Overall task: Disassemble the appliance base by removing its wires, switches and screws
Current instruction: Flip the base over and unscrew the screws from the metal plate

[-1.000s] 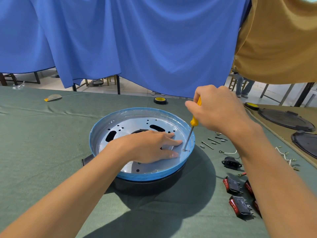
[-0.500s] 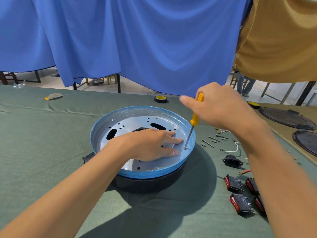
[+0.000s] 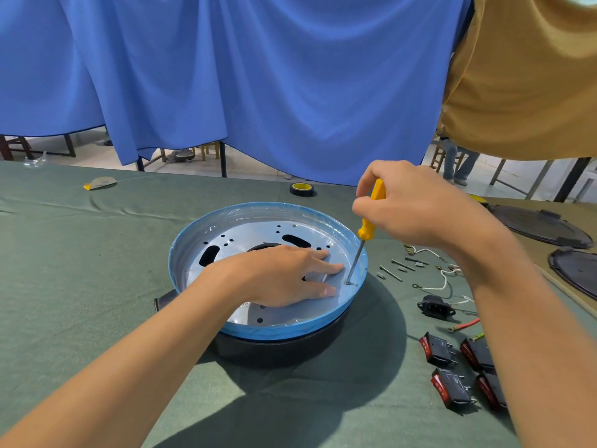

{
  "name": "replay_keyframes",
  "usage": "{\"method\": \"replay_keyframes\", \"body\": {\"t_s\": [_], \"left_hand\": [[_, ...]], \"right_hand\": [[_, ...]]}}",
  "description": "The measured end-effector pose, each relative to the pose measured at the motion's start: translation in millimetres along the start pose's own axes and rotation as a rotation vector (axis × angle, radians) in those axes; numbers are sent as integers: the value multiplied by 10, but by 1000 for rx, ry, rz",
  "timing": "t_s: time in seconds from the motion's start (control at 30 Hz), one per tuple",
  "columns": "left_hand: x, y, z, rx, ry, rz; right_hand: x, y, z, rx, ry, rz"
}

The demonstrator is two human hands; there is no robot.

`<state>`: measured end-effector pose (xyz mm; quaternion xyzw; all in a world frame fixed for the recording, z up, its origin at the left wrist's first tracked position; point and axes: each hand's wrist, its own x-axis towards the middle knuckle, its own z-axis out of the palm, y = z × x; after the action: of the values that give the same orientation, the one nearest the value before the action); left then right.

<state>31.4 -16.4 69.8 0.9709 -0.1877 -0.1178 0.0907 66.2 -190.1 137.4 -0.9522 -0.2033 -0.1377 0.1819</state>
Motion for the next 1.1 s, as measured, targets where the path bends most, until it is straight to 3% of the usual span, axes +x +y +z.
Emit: {"method": "replay_keyframes", "body": {"t_s": [0.17, 0.3, 0.47, 0.6, 0.73, 0.9, 1.03, 1.1], "left_hand": [[-1, -12, 7, -11, 10, -1], [5, -6, 3, -8, 3, -1], [5, -12, 7, -9, 9, 2], [6, -18, 12, -1, 10, 5], [9, -13, 10, -2, 7, 1], [10, -12, 6, -3, 8, 2], [6, -29, 19, -3, 11, -4], [11, -32, 19, 3, 12, -6]], "right_hand": [[-12, -21, 37, -112, 141, 38], [-10, -5, -25, -30, -6, -16], [-11, -10, 50, -144, 168, 45], [13, 2, 22, -14, 54, 11], [6, -22, 83, -120, 156, 37], [11, -12, 31, -25, 47, 1], [1, -23, 84, -138, 170, 32], [1, -26, 50, -54, 121, 10]]}}
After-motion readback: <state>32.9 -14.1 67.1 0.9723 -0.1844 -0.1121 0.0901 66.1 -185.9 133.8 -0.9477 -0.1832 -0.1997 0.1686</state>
